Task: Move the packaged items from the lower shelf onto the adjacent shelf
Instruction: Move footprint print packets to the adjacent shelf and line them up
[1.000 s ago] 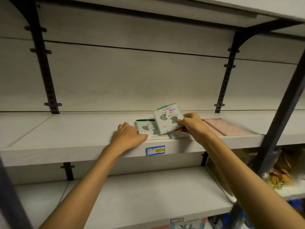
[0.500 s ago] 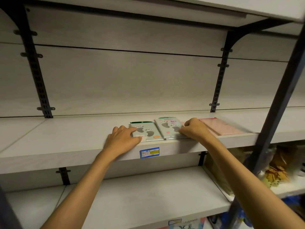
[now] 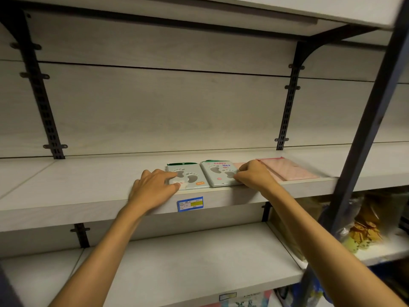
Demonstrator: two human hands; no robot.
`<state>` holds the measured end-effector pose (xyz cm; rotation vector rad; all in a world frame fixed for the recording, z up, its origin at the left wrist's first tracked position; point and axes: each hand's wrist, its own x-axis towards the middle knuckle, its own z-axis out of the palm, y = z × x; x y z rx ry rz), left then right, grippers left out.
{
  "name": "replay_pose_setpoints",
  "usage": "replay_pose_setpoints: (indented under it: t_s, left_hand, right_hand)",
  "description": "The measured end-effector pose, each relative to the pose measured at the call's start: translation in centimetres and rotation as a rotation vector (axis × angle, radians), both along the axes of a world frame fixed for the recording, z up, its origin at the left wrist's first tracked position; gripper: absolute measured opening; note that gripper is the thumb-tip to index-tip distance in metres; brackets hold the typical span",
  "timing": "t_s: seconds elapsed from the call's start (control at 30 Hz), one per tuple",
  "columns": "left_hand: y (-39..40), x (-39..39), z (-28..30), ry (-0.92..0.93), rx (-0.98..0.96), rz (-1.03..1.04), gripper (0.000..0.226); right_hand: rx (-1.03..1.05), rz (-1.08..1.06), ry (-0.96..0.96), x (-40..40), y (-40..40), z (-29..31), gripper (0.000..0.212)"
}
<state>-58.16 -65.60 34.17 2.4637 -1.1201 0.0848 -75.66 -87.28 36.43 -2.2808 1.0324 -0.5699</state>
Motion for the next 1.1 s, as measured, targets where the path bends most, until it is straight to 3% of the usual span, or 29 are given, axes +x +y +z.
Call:
replay_pose_setpoints:
  t_s: [0.63,0.77,0.9,1.1]
  left_hand:
    - [0.2,0.2,-0.3,-0.008,-0.015,-0.003,0.047]
    - [0.7,-0.1,-0.4,-0.054,-0.063,0.007,0.048]
    - [2.5,-1.4,-0.5,-0.163,-0.179,0.029,0.044]
    - [8.5,-3.2,-1.7,-0.207,-0.287,-0.026,0.044]
  right_hand:
    - [-0.077,0.015,-0.010,-0.2,0.1,-0.4,0.020]
    - [-0.260,0.020,0.011,-0.6,0.2,-0.6,0.020]
    - [-0.439,0.128,-0.059,-0.4,2.0,-0.5,0.044]
    - [-0.494,0.396,-0.209,1.3,10.2,-1.6,0.034]
